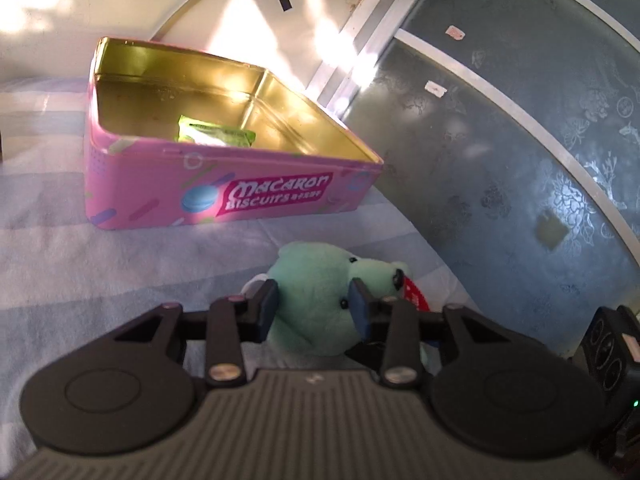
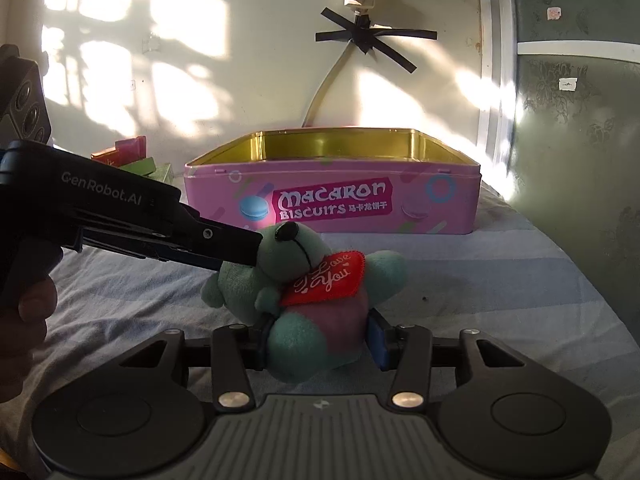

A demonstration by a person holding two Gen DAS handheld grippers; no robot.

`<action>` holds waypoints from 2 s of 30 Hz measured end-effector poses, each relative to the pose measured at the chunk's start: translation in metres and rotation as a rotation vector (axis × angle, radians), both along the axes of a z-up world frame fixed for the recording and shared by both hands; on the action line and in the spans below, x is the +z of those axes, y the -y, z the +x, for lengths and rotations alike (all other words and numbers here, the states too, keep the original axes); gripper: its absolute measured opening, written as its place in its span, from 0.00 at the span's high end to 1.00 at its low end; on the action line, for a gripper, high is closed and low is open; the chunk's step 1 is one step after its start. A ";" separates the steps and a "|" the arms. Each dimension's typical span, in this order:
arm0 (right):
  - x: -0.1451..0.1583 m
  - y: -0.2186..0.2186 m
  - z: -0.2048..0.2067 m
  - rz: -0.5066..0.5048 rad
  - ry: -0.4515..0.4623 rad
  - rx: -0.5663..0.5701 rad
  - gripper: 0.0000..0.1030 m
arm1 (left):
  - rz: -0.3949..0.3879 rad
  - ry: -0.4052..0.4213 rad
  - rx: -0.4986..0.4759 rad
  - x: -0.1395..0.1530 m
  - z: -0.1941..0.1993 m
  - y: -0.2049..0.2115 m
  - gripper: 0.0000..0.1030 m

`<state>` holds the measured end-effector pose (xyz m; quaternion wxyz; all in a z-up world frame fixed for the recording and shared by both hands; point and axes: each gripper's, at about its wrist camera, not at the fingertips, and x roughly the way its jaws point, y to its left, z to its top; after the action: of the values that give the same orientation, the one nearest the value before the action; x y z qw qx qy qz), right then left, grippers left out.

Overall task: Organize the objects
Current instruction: 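Carry the teal bear over the pink tin and release it inside, then reach the left gripper to the blue polka-dot headband and grasp it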

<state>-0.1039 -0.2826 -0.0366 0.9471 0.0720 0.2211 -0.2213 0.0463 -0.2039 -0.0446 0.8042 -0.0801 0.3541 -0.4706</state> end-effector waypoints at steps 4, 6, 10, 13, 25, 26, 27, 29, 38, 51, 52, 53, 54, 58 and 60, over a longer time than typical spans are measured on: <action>0.031 0.011 0.019 -0.082 0.099 0.007 0.56 | -0.025 0.135 0.027 0.046 0.012 0.006 0.61; 0.045 0.022 0.039 -0.120 0.150 0.015 0.56 | -0.028 0.204 0.065 0.067 0.027 0.010 0.61; 0.050 0.046 0.090 -0.095 0.182 0.024 0.56 | 0.026 0.307 0.156 0.078 0.063 0.023 0.59; 0.041 0.056 0.127 -0.086 0.161 0.028 0.55 | 0.084 0.309 0.235 0.071 0.092 0.029 0.59; 0.040 0.036 0.111 -0.019 0.242 0.024 0.42 | 0.138 0.267 0.370 0.061 0.086 -0.005 0.44; 0.041 0.029 0.106 -0.014 0.256 0.026 0.42 | 0.136 0.276 0.375 0.062 0.078 -0.011 0.44; 0.041 0.020 0.099 -0.013 0.277 0.027 0.42 | 0.137 0.287 0.382 0.063 0.069 -0.017 0.43; 0.041 0.003 0.088 -0.008 0.301 0.028 0.42 | 0.135 0.310 0.385 0.064 0.053 -0.029 0.42; 0.022 -0.045 0.081 0.056 0.249 0.059 0.42 | 0.226 0.355 0.473 0.045 0.012 -0.078 0.34; 0.009 -0.090 0.121 0.142 0.143 0.144 0.42 | 0.389 0.307 0.633 0.002 0.018 -0.150 0.33; 0.009 -0.095 0.128 0.135 0.130 0.161 0.42 | 0.403 0.311 0.654 0.000 0.019 -0.156 0.33; 0.009 -0.098 0.133 0.132 0.121 0.174 0.42 | 0.417 0.317 0.675 -0.003 0.021 -0.161 0.32; 0.008 -0.102 0.140 0.132 0.109 0.190 0.42 | 0.432 0.320 0.696 -0.006 0.023 -0.167 0.31; 0.002 -0.113 0.167 0.138 0.062 0.235 0.42 | 0.448 0.288 0.753 -0.018 0.033 -0.193 0.31; -0.001 -0.116 0.181 0.145 0.037 0.249 0.42 | 0.446 0.274 0.796 -0.023 0.038 -0.210 0.32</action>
<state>0.0768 -0.1669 -0.0373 0.9635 0.1164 0.2260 -0.0843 0.0847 0.0062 -0.0672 0.9589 0.0277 0.2787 -0.0448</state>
